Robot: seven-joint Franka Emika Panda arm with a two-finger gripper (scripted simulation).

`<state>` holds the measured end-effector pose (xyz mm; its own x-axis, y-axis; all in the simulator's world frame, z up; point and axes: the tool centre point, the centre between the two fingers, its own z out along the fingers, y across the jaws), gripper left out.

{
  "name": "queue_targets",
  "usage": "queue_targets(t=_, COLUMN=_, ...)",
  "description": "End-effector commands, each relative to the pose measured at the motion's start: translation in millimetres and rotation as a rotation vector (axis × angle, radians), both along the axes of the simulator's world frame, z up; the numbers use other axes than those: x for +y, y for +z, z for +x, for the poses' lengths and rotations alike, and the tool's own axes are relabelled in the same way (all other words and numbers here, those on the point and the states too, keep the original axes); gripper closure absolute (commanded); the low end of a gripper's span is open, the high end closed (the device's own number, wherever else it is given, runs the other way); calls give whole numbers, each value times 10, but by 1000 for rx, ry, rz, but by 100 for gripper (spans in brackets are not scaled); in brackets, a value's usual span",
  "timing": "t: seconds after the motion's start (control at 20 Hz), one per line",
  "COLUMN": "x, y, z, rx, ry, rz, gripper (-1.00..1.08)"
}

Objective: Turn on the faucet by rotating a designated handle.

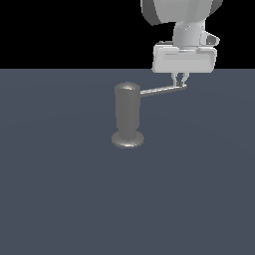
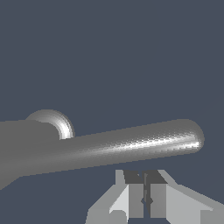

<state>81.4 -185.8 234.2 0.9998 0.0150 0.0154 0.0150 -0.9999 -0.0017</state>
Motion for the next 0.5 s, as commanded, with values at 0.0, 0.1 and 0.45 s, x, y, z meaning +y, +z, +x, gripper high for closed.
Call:
queue_targets(t=0.0, x=55, y=-51, z=96, rx=1, ry=6, rz=2, gripper=108)
queue_targets(t=0.1, x=57, y=-54, z=146, rx=1, ry=4, rz=2, gripper=108)
queue_targets(t=0.45, x=57, y=-69, z=312, rx=4, ry=0, rz=1, gripper=108)
